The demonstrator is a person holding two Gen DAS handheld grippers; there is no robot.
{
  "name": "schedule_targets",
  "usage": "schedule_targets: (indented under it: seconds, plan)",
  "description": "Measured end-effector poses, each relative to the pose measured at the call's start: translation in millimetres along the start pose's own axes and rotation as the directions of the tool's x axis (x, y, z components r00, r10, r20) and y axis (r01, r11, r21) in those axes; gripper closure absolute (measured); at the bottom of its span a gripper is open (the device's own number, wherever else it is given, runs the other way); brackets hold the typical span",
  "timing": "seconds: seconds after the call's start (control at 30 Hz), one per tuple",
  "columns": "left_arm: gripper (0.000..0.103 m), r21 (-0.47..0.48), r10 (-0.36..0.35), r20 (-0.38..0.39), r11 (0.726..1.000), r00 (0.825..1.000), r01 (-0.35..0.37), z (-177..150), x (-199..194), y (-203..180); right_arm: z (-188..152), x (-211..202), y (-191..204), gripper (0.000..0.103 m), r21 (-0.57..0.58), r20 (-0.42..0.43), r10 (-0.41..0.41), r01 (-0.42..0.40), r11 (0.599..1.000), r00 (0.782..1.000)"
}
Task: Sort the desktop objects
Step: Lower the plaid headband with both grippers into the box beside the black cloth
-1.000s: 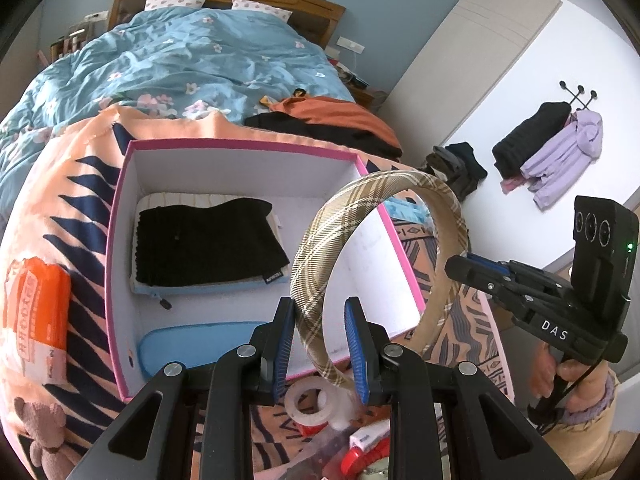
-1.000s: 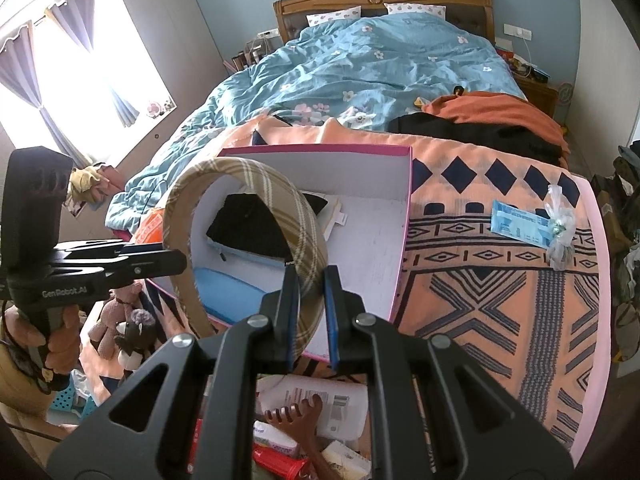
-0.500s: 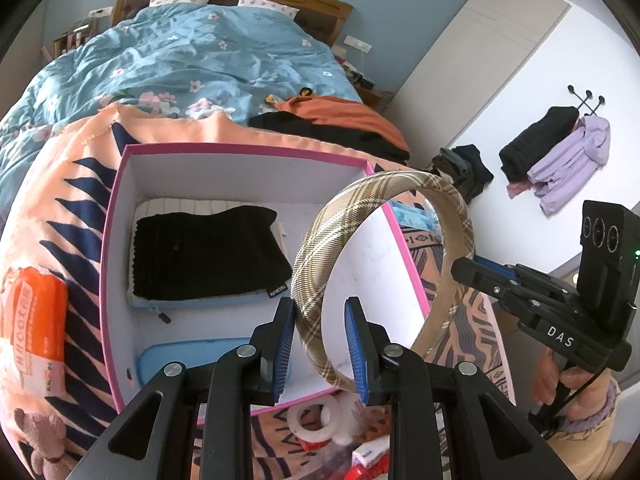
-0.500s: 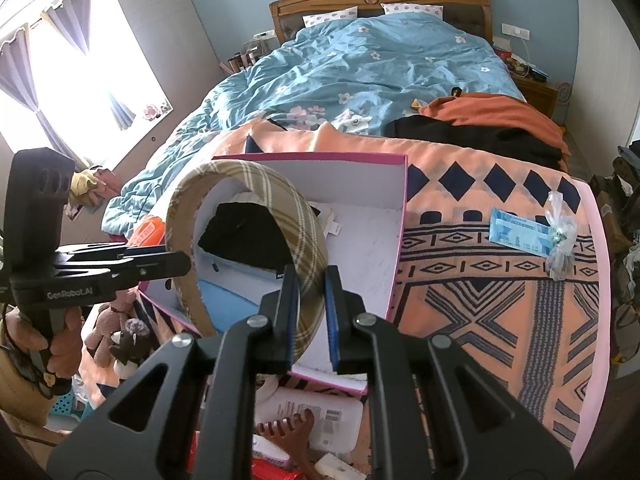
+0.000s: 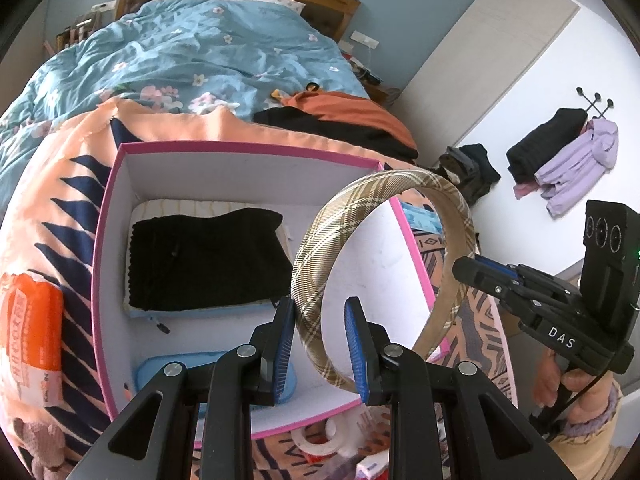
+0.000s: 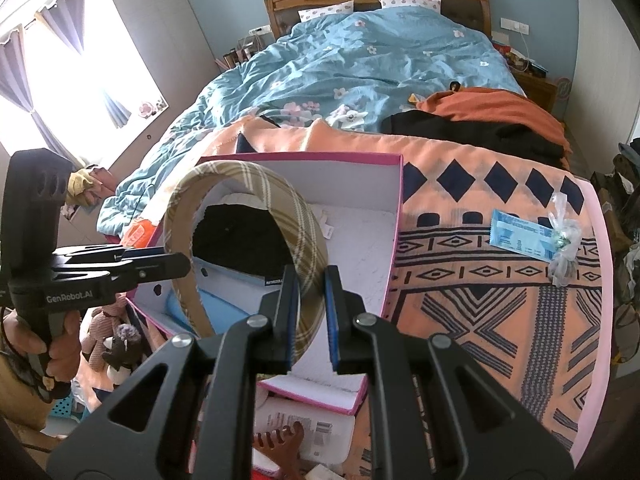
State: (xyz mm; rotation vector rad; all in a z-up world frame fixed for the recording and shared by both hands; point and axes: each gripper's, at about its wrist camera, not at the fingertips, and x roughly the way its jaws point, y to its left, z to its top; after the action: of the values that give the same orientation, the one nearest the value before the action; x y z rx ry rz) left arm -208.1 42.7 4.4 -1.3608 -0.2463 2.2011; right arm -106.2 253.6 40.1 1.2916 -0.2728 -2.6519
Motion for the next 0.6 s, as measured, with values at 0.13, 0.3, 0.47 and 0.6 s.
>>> schedule_targets:
  seconds: [0.13, 0.3, 0.47, 0.6]
  plan:
    - [0.078, -0.002, 0.006, -0.005, 1.0, 1.0, -0.006, 3, 4, 1, 2, 3, -2, 0.089, 0.002, -0.005, -0.002, 0.002, 1.0, 1.0]
    - [0.078, -0.001, 0.015, -0.009, 1.0, 1.0, -0.015, 6, 8, 1, 4, 8, -4, 0.089, 0.002, -0.01, -0.005, 0.005, 1.0, 1.0]
    - [0.078, -0.005, 0.024, -0.014, 1.0, 1.0, -0.024, 10, 14, 2, 7, 12, -7, 0.089, 0.002, -0.015, -0.009, 0.009, 1.0, 1.0]
    - [0.078, -0.002, 0.032, -0.019, 0.999, 0.999, -0.032, 11, 17, 1, 9, 17, -9, 0.089, 0.002, -0.021, -0.013, 0.013, 1.0, 1.0]
